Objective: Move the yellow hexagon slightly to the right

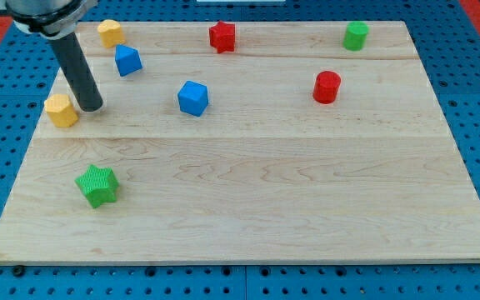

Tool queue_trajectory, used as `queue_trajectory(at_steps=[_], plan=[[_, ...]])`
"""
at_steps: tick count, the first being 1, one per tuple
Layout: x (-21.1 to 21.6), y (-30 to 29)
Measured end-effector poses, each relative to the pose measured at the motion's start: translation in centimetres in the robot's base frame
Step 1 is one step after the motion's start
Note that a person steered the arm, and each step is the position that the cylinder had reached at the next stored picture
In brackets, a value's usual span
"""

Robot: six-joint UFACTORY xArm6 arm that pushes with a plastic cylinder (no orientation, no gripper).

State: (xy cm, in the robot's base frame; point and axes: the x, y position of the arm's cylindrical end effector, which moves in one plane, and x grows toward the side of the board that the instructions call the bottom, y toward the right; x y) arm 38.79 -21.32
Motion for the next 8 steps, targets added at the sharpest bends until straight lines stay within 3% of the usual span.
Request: queue_trajectory(at_steps=[1,2,4,6,8], plan=[[-1.9,4.1],[-2.6,3.4],[-2.6,-3.5],[-2.6,-4.1],[-4.4,-9.2]])
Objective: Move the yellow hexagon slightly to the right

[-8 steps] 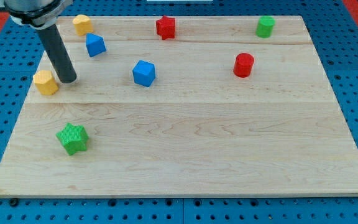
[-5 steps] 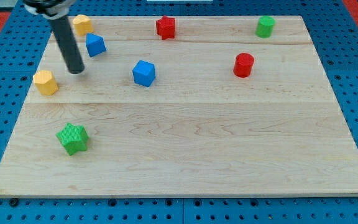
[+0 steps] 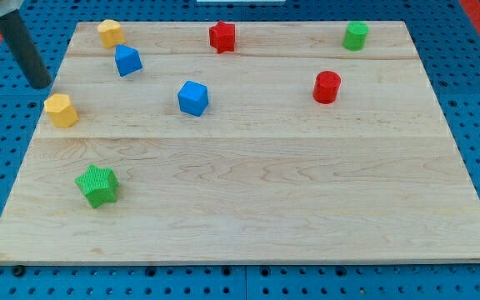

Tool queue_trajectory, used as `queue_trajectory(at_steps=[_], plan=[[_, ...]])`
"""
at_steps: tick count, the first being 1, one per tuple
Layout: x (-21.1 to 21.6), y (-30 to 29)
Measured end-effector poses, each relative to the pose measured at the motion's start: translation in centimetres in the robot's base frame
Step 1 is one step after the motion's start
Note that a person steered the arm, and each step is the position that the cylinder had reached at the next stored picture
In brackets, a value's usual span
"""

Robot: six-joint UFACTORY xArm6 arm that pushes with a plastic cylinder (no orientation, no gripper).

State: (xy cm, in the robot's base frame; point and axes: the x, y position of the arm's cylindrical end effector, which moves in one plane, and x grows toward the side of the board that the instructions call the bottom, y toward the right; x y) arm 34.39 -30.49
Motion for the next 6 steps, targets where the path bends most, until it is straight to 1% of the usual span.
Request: queue_trajectory(at_steps=[1,3,4,6], plan=[[1.1,0.1],[5.9,0.0],[6.3,0.4],[6.3,3.7]])
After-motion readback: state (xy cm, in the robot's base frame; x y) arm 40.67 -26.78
